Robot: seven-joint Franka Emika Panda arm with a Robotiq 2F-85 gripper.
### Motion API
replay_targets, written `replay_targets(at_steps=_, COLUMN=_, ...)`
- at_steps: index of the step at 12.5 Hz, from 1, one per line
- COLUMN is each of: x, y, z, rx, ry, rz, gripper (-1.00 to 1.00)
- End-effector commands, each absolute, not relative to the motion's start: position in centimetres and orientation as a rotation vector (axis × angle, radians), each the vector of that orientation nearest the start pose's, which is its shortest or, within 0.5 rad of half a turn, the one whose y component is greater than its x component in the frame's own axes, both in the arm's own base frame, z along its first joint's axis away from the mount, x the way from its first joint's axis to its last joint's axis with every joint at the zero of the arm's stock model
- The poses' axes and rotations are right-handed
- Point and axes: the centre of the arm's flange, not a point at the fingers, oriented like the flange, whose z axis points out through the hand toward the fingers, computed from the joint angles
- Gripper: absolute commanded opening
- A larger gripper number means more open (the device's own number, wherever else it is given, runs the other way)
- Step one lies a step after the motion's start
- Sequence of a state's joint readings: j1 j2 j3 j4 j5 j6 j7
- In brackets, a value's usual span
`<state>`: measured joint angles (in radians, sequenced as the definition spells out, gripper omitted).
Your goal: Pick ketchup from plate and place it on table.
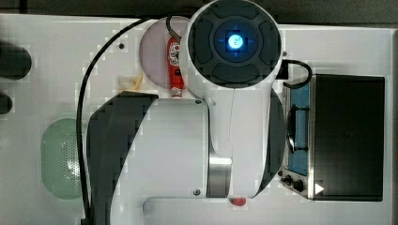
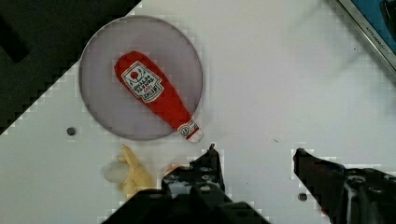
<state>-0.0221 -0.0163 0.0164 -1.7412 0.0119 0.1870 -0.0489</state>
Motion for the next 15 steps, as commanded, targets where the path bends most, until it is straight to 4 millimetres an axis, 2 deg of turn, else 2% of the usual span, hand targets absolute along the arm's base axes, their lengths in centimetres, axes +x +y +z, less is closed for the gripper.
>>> replay_targets(at_steps=1, x=51.0, y=-2.0, z=59.9, rx=-2.918, ry=1.187, rz=0.057, gripper=0.54)
replay_targets(at_steps=3, x=51.4, y=-1.8, z=59.2, rx=-2.928, ry=1.170, rz=0.077, gripper=0.97)
replay_targets(at_steps=6, x=52.7, y=-0.9, z=56.6, rx=-2.954, ry=1.138, rz=0.153, gripper=1.00)
replay_targets(at_steps=11, x=56.1, y=1.8, z=49.3, rx=-2.996, ry=1.050, rz=0.294, gripper=1.00)
replay_targets(at_steps=13, x=57.6, y=3.1, z=46.3, rx=-3.021, ry=0.939, rz=0.308, gripper=1.00)
replay_targets(at_steps=15, x=59.1, y=4.1, z=43.1, rx=-3.049, ry=0.756, rz=0.295, gripper=1.00)
